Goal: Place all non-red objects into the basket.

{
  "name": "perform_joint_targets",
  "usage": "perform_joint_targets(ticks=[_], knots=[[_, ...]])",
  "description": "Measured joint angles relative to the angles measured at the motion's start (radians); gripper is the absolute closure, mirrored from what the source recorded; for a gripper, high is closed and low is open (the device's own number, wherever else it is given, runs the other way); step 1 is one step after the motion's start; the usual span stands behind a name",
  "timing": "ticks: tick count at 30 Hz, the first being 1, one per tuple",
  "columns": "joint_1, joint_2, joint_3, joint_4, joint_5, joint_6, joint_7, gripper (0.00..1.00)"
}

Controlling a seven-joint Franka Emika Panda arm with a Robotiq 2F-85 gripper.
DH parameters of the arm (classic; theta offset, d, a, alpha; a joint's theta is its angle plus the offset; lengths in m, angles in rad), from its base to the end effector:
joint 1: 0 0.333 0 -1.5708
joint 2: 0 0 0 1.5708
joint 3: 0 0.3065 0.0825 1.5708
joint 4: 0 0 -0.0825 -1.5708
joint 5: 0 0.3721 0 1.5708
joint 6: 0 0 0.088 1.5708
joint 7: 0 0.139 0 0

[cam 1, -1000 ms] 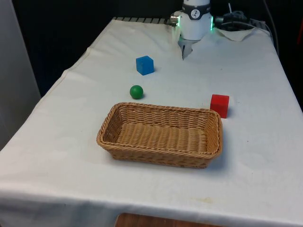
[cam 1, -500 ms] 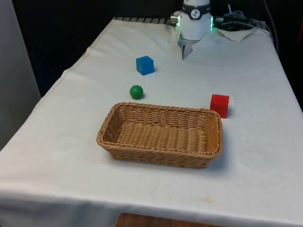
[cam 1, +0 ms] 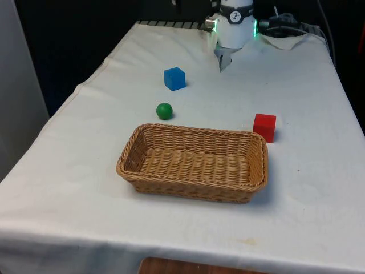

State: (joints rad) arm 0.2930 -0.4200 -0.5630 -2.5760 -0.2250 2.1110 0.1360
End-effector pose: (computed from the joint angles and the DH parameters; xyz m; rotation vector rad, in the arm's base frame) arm 0.3757 -0.1072 0.3416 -3.0820 0.3555 0.1355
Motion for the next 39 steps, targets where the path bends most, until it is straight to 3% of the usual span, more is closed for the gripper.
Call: perform_joint_targets(ticks=[19,30,39], knots=[[-0.001,0.057,-0.009,-0.018,-0.001,0.06,0.118,0.0],[-0.002,0.059,-0.019,-0.026,-0.001,0.062,0.123,0.0],[-0.002,0.107,-0.053,-0.042,-0.001,0.132,0.131,0.0]])
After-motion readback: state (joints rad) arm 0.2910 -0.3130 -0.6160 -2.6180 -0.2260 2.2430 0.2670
